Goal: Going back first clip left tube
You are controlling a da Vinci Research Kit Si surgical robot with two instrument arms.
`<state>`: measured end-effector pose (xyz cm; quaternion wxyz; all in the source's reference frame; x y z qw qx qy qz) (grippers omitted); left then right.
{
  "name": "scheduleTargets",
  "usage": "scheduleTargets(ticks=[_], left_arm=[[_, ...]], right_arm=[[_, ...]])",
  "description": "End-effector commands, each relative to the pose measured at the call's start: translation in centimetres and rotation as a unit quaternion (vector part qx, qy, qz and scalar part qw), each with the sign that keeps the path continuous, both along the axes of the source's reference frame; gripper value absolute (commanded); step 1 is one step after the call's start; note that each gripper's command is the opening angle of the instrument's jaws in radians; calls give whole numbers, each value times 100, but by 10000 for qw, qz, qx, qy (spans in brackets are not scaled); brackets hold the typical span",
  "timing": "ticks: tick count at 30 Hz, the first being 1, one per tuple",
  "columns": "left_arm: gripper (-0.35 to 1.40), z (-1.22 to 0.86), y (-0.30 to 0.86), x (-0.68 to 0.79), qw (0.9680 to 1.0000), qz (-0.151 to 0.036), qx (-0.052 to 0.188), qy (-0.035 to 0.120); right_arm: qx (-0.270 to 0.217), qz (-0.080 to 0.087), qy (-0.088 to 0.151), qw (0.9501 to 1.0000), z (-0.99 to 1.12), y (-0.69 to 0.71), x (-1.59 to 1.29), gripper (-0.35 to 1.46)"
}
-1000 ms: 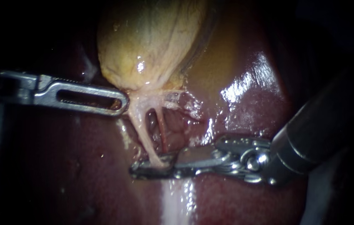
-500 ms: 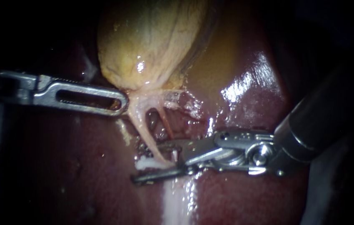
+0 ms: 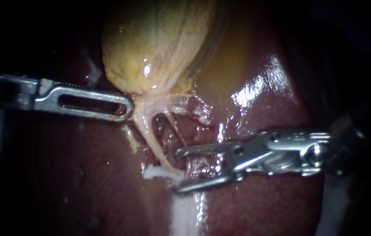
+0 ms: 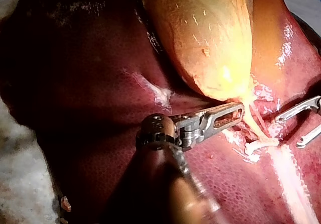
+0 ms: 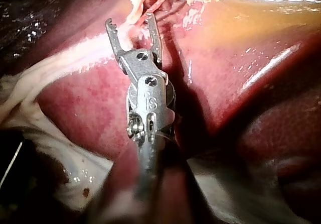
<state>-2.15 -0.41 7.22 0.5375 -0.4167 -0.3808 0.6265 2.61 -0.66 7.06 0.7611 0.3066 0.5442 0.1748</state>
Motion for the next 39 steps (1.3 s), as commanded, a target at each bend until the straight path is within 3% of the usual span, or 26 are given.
scheduleTargets(ticks=[1,6,9,20,28,32,39], left_arm=[[-35,1,0,0,10000,2,-3,-1],[-35,1,0,0,10000,1,-4,-1],[-35,1,0,0,10000,1,-4,0],[-35,7,2,-9,10000,-16,-11,11],[-35,37,2,-33,10000,-58,-69,36],[-35,54,-2,-47,10000,17,-75,48],[-35,61,-5,-57,9999,77,-71,49]], right_arm=[[-43,18,-4,10000,-4,5,-6,49],[-264,101,-37,9996,-22,28,-33,49],[-319,78,-16,9995,-27,35,-42,49],[-426,39,20,9991,-30,34,-44,49],[-426,38,20,9991,-30,33,-45,50],[-426,38,20,9991,-30,33,-45,50],[-426,38,20,9991,-30,33,-45,50]])
